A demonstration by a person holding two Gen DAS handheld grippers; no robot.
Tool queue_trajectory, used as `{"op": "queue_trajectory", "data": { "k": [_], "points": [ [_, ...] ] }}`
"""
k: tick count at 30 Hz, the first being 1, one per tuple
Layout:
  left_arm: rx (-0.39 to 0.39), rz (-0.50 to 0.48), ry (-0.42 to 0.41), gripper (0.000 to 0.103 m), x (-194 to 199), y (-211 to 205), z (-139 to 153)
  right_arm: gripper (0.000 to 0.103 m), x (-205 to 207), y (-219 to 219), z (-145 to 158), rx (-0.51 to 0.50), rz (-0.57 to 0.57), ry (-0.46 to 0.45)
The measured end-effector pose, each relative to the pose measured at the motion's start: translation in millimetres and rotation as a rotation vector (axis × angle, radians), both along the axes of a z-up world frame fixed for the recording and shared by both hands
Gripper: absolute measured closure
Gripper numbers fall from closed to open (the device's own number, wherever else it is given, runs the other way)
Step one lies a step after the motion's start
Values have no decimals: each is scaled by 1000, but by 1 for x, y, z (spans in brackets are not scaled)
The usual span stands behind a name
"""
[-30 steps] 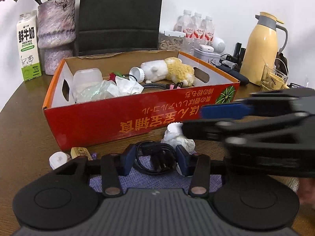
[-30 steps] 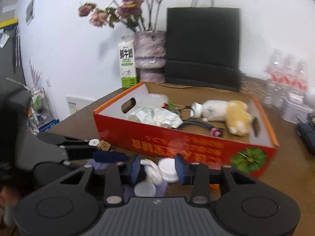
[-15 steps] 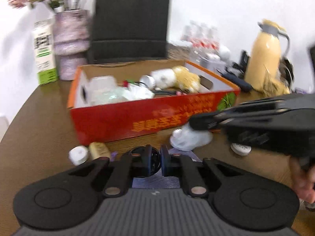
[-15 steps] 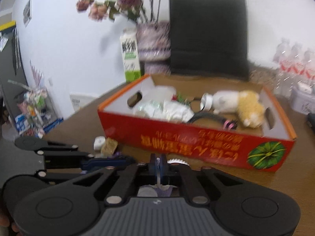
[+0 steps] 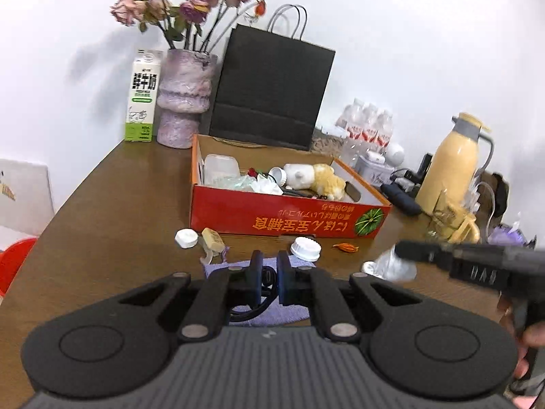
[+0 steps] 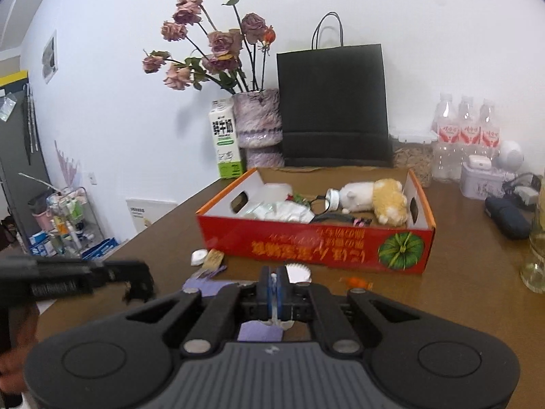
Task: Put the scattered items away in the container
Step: 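Carry cord and cap into the box and open both tools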
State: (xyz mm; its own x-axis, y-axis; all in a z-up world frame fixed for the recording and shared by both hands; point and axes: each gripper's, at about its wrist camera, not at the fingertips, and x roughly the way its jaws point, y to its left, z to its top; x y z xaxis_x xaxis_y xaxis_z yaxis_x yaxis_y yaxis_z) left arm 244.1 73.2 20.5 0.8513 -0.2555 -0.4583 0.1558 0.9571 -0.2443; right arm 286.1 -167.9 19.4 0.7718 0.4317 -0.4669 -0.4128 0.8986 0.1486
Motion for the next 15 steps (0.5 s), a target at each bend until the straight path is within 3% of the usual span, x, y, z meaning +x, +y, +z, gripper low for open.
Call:
{"op": "queue_trajectory", "data": {
  "k": [6, 15],
  "points": [
    [-185, -2, 28, 95, -25, 27, 12, 101, -35, -8, -6, 21, 9, 25],
    [-168, 17, 5, 95, -51, 20, 26, 101, -72, -24, 2, 51, -18, -6]
  ]
}}
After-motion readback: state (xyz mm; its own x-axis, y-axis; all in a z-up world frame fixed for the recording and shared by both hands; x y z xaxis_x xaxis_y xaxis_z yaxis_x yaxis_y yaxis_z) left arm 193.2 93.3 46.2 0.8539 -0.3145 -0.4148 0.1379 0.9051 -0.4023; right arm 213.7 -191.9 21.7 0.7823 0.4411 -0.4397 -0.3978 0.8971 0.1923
